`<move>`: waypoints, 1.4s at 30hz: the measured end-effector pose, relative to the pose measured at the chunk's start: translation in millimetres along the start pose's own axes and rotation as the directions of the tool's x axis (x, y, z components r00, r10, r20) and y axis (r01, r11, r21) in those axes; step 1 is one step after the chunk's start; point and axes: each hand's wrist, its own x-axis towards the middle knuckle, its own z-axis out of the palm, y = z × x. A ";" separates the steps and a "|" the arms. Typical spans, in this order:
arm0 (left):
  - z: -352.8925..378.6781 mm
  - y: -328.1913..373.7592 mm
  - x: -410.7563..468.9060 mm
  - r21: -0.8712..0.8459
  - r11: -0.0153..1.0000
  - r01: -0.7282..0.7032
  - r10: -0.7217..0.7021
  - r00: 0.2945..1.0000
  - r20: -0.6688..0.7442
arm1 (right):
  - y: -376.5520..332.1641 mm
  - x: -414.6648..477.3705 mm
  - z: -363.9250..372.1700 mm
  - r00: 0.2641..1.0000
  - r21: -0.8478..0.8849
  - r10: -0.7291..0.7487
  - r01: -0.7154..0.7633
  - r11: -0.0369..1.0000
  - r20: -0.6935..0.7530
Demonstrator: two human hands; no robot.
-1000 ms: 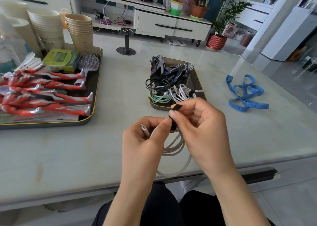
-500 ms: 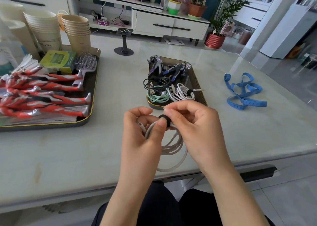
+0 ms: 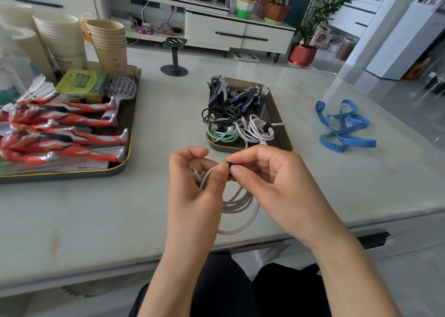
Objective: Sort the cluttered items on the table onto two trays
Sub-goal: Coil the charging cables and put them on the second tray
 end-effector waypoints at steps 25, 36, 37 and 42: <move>-2.4 -6.9 0.2 -0.008 0.966 0.258 -0.258 0.964 -0.061 | 9.0 -0.3 4.7 0.999 -0.159 -0.034 0.040 0.986 0.041; -4.9 -7.0 2.8 -0.047 0.956 0.290 -0.294 0.949 -0.111 | 9.1 3.9 4.1 0.998 -0.035 -0.008 0.011 0.999 0.066; -5.0 -7.0 3.1 -0.047 0.955 0.293 -0.296 0.949 -0.111 | 9.4 4.4 4.4 0.998 -0.027 -0.001 0.002 1.000 0.068; -4.0 -6.7 1.3 -0.063 0.953 0.297 -0.303 0.947 -0.108 | 6.9 3.3 11.1 0.993 0.137 0.110 -0.104 0.985 -0.036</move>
